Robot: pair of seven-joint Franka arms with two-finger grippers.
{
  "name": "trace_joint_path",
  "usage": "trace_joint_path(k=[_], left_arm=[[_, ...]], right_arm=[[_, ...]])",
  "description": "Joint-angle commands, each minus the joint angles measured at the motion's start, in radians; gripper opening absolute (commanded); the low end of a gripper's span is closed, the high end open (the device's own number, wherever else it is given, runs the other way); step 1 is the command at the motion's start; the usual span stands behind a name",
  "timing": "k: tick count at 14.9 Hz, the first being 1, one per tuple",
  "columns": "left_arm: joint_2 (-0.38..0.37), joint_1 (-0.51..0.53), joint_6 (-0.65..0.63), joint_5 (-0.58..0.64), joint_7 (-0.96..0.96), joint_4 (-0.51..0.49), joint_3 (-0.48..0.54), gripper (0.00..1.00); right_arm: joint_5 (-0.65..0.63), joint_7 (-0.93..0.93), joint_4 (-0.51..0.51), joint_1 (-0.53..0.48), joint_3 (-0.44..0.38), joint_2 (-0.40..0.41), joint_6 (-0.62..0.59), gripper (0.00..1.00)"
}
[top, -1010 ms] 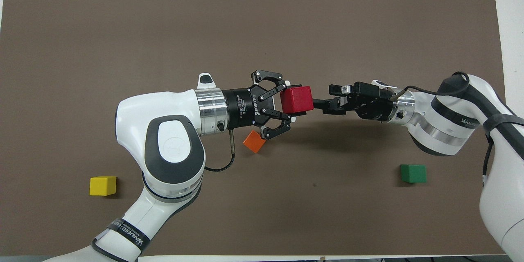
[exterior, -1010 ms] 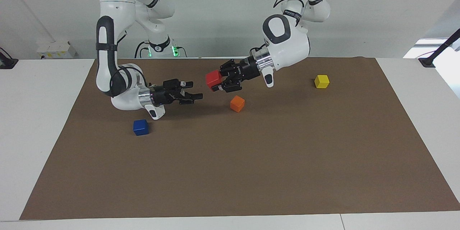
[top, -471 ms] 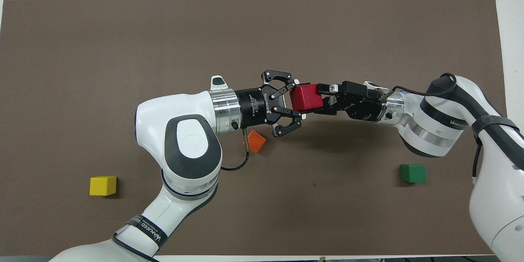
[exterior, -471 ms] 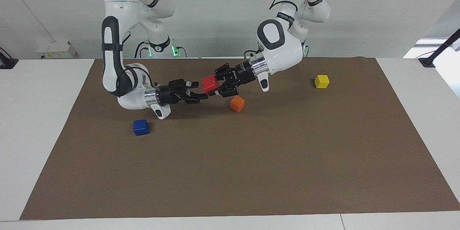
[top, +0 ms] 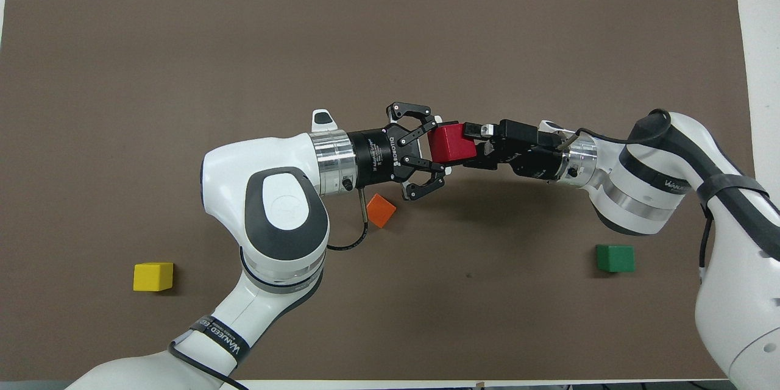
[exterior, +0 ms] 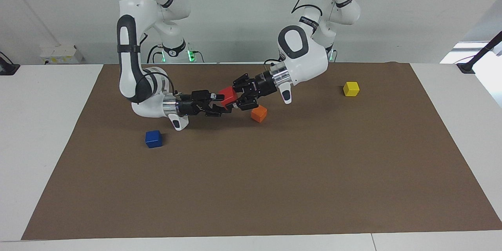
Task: Transfer red block to right arm and stack on blue block
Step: 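Close the right gripper on the red block beside the left gripper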
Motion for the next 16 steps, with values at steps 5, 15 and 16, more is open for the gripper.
trace_joint_path(k=[5, 15, 16], left_arm=[[0.019, 0.001, -0.030, -0.016, 0.021, 0.025, 0.003, 0.00], [0.020, 0.001, -0.029, -0.016, 0.022, 0.023, 0.003, 0.00], [0.020, 0.001, -0.029, -0.016, 0.022, 0.023, 0.003, 0.00]], right_arm=[[0.018, -0.015, -0.028, -0.007, 0.001, -0.063, 0.007, 1.00], [-0.076, -0.124, -0.031, -0.057, -0.006, -0.080, 0.022, 1.00], [-0.076, -0.125, -0.031, -0.057, -0.005, -0.080, 0.022, 1.00]])
